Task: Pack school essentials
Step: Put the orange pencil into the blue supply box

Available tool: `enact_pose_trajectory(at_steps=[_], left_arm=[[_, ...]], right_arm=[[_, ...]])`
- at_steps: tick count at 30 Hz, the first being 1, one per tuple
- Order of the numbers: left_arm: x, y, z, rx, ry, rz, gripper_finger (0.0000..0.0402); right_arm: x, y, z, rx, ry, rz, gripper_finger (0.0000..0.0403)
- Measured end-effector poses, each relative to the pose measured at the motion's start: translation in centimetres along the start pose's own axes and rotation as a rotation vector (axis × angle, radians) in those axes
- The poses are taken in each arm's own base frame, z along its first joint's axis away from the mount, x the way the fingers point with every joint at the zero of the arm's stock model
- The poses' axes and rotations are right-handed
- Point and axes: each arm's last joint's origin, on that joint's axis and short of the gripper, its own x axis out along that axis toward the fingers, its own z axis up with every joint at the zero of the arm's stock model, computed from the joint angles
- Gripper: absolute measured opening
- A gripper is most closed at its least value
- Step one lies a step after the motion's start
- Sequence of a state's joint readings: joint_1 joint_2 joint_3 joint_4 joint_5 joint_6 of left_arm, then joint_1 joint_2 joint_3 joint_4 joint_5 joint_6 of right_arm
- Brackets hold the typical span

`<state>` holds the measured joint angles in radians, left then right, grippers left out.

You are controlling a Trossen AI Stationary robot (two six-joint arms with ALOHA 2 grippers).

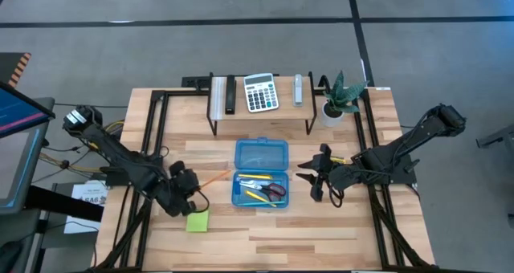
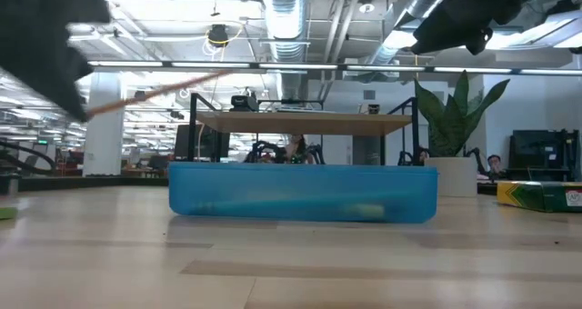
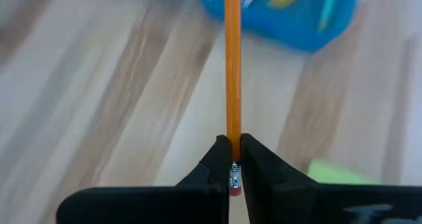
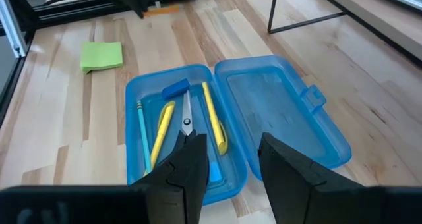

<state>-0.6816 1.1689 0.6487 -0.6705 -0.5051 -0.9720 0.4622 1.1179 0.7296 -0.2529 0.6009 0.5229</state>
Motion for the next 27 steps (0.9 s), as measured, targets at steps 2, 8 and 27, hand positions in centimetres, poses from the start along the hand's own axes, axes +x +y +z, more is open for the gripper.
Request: enact_pose_trajectory(at_steps=[2, 8, 27], left_arm=[[-0.2, -0.4, 1.3, 0.047, -0.048, -0.028, 0.0], [0.8, -1.2, 5.6, 0.182, -0.145, -0.103, 0.0], [11.2, -4.4, 12.3, 0.446, 0.137, -0.237, 0.0]], right_arm=[[0.0, 0.0, 0.0, 0.001, -0.004, -0.005, 0.0159], [0.0, 0.0, 0.0, 0.001, -0.004, -0.006, 0.0159], [0.0, -0.1, -0.1, -0.006, 0.003, -0.013, 0.0159]])
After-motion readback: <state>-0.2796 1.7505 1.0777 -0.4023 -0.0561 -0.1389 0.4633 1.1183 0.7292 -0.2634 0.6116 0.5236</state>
